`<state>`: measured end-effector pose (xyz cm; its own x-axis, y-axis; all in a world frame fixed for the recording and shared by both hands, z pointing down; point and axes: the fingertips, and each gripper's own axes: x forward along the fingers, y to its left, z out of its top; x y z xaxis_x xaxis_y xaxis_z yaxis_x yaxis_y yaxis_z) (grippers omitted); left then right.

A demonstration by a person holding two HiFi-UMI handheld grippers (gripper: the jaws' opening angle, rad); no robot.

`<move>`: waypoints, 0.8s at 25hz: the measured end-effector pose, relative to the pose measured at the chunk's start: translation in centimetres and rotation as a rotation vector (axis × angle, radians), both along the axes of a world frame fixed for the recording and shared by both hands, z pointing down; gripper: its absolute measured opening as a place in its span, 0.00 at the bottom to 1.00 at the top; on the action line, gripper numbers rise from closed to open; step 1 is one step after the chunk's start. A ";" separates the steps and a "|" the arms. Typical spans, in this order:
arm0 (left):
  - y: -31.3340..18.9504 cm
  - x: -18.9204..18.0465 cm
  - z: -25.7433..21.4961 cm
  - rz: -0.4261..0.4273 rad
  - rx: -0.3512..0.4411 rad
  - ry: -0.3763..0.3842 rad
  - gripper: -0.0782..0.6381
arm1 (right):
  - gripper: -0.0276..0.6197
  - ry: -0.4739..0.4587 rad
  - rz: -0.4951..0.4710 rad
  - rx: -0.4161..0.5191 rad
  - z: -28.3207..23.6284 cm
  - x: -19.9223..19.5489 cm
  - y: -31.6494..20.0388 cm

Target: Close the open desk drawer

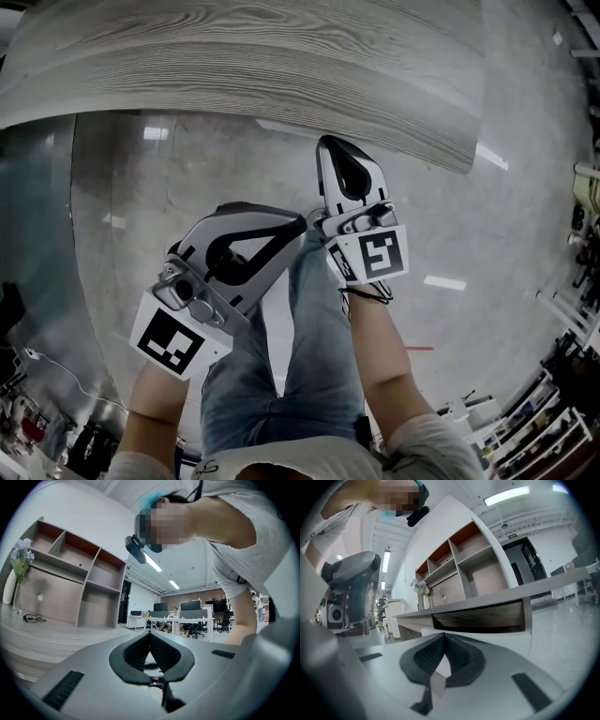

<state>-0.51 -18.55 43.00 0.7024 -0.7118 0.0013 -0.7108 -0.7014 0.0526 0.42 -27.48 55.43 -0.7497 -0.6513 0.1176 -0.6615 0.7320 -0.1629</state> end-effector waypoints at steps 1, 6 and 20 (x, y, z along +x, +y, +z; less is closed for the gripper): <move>0.0 0.0 0.1 -0.002 0.001 0.000 0.12 | 0.05 -0.002 0.002 -0.002 0.1 0.1 -0.1; 0.2 0.2 0.0 -0.008 0.001 0.000 0.12 | 0.05 -0.007 0.008 -0.001 -0.1 0.4 -0.6; 0.0 -0.2 -1.3 0.010 0.027 -0.001 0.12 | 0.05 -0.015 0.023 0.013 -2.4 0.1 -0.6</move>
<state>-0.70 -18.55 41.66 0.7093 -0.7047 -0.0173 -0.7040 -0.7094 0.0334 0.48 -28.05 53.00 -0.7360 -0.6698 0.0982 -0.6758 0.7186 -0.1639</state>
